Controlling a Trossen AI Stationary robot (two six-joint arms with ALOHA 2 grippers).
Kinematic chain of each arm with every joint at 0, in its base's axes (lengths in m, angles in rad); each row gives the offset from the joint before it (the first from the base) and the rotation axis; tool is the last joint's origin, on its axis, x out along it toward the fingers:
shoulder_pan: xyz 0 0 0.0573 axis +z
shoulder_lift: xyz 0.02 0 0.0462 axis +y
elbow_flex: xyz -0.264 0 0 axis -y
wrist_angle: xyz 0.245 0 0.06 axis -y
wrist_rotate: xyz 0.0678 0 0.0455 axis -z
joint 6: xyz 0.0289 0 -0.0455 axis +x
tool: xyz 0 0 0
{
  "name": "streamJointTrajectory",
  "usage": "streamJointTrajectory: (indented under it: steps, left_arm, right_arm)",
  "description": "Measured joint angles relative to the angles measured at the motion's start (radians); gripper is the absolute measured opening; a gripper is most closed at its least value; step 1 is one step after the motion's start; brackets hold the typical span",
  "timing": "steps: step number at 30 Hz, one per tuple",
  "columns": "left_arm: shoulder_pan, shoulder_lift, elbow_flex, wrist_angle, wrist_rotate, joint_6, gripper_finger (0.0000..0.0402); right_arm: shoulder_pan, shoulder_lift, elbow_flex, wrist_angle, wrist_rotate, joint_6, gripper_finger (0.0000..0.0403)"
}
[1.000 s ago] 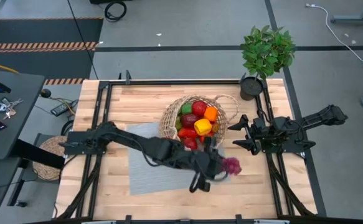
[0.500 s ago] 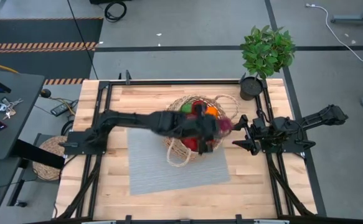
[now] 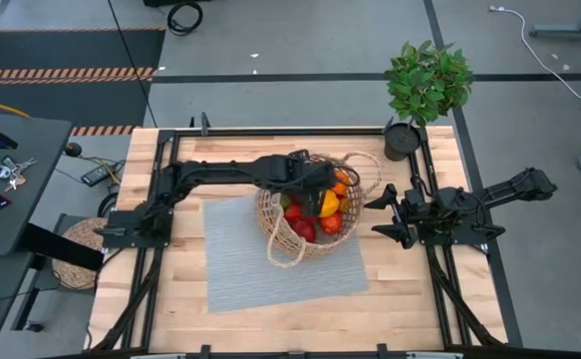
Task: Build produce basket
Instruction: Put the grapes into the brown basket, then return to Home Position
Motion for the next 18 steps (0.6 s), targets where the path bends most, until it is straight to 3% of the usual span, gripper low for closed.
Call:
streamJointTrajectory:
  steps: [5,10,15,18]
  left_arm:
    - [-0.023,0.0,0.004,0.003,0.001,0.03,0.0275]
    - [-0.053,0.0,0.121,-0.035,-0.06,0.031,0.0347]
    - [-0.091,-0.012,0.3,-0.123,-0.108,0.052,0.0346]
    - [-0.11,-0.092,0.261,-0.09,-0.107,0.073,0.0333]
  right_arm:
    - [0.0,0.0,0.0,0.0,0.0,0.0,0.0348]
    - [0.0,0.0,0.0,0.0,0.0,0.0,0.0348]
    - [0.0,0.0,0.0,0.0,0.0,0.0,0.0348]
    - [0.0,0.0,0.0,0.0,0.0,0.0,0.0348]
